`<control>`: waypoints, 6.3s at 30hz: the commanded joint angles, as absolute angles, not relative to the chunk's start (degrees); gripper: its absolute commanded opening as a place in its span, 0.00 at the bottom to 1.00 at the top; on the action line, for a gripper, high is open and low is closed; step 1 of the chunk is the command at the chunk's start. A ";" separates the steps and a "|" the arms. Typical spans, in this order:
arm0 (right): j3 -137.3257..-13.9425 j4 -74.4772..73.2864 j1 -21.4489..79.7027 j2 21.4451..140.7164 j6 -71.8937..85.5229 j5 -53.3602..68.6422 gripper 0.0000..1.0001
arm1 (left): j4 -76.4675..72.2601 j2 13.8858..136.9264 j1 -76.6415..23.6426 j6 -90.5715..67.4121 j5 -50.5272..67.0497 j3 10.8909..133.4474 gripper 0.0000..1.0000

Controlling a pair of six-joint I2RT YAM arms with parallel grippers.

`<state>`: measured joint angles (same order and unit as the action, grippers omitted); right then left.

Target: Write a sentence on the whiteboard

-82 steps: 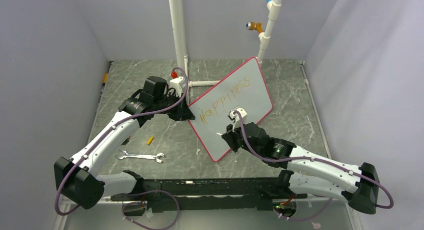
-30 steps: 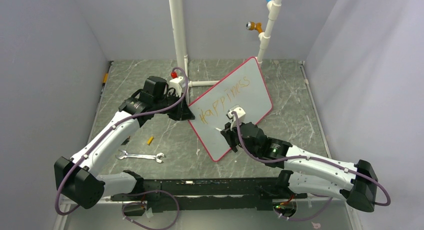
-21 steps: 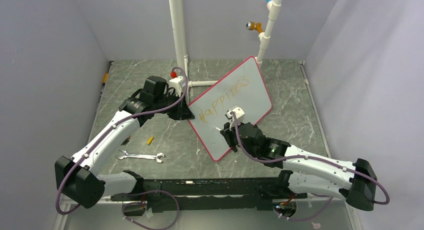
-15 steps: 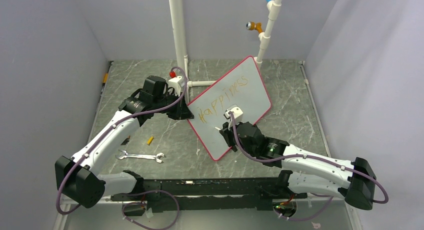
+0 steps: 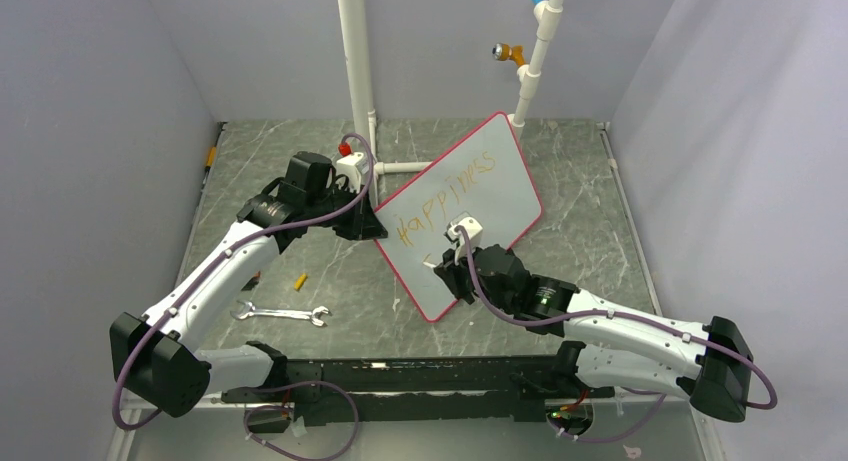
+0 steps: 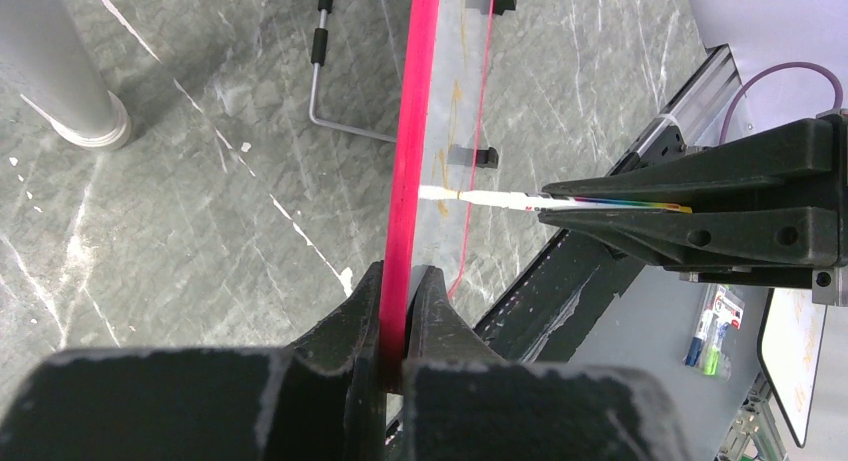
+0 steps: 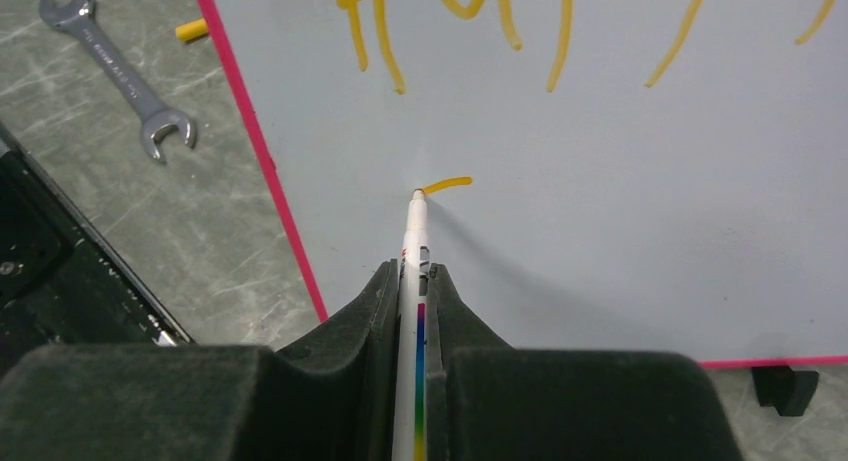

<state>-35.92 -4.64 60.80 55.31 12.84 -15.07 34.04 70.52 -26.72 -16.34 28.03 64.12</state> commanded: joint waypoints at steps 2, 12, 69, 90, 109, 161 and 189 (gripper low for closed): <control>-35.02 -5.14 61.00 57.30 14.04 -11.46 0.00 | 37.56 72.51 -27.02 -2.38 8.17 62.90 0.00; -35.27 -11.09 60.97 57.88 16.46 -14.13 0.00 | 37.57 72.64 -27.07 -2.37 7.99 63.01 0.00; -38.50 -11.05 63.63 55.71 19.31 -12.57 0.00 | 37.67 72.69 -27.09 -2.42 7.64 62.97 0.00; -39.86 -14.81 63.62 57.08 20.79 -24.76 0.00 | 37.70 72.46 -27.22 -2.42 7.54 63.00 0.00; -40.92 -14.77 62.98 53.36 18.34 -26.64 0.00 | 37.65 72.42 -27.22 -2.42 7.47 62.87 0.00; -43.13 -14.95 61.75 54.88 16.92 -22.86 0.00 | 37.79 72.86 -27.31 -2.29 7.29 63.11 0.00; -43.31 -15.37 58.44 54.13 16.47 -24.04 0.00 | 37.84 72.51 -27.29 -2.29 7.11 62.93 0.00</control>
<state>-42.26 -16.67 58.59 56.58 16.49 -23.68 33.39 70.76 -27.75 -16.64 27.38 64.64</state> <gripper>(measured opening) 0.121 0.069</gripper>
